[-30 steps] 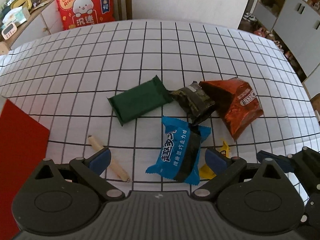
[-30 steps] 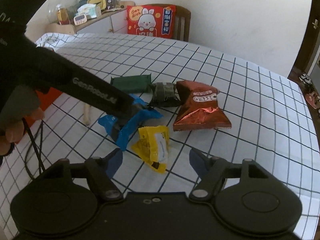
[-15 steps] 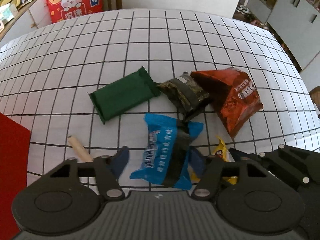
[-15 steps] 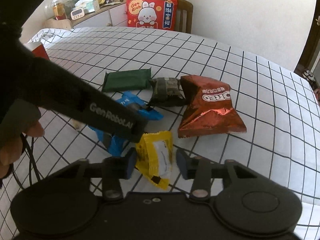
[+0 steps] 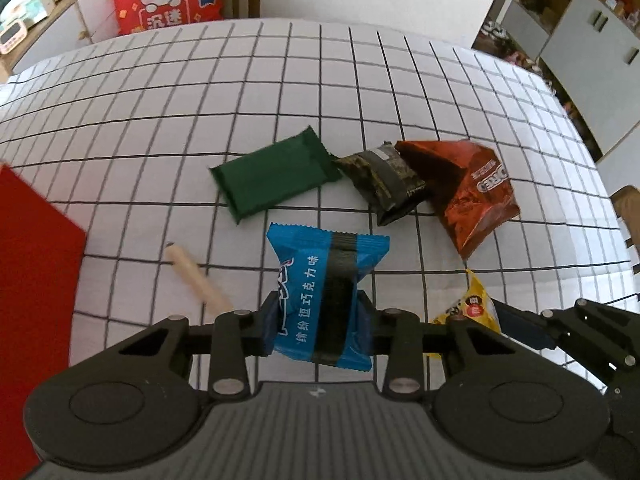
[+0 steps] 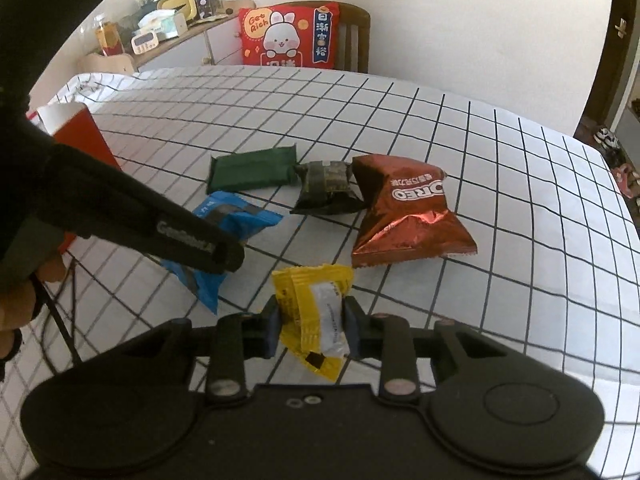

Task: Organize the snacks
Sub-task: 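Carry the blue packet and yellow packet with both tools over the box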

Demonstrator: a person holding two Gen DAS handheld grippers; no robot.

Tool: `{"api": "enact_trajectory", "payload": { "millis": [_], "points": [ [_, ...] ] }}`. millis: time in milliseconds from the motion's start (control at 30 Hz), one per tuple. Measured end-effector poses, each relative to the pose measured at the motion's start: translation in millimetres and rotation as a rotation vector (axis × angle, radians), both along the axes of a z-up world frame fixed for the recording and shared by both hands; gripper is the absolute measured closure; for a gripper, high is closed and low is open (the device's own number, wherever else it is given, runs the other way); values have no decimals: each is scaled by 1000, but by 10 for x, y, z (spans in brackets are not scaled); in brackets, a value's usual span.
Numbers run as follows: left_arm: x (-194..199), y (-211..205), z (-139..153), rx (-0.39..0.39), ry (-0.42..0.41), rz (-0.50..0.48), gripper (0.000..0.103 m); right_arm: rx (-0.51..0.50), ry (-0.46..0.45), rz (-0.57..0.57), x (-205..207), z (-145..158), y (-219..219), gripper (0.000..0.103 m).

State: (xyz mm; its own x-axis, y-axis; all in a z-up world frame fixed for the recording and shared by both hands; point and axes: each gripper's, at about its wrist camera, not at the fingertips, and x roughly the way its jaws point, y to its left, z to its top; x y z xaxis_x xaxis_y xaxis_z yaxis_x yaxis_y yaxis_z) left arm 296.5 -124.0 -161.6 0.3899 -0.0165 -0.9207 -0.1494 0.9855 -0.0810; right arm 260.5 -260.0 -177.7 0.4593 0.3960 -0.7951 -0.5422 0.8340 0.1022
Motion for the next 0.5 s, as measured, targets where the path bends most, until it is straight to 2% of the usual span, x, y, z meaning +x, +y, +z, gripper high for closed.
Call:
{"api": "enact_trajectory", "payload": {
  "millis": [500],
  "points": [
    [-719, 247, 754, 6, -72, 65, 66, 70, -25, 26, -491, 678, 78, 73]
  ]
}}
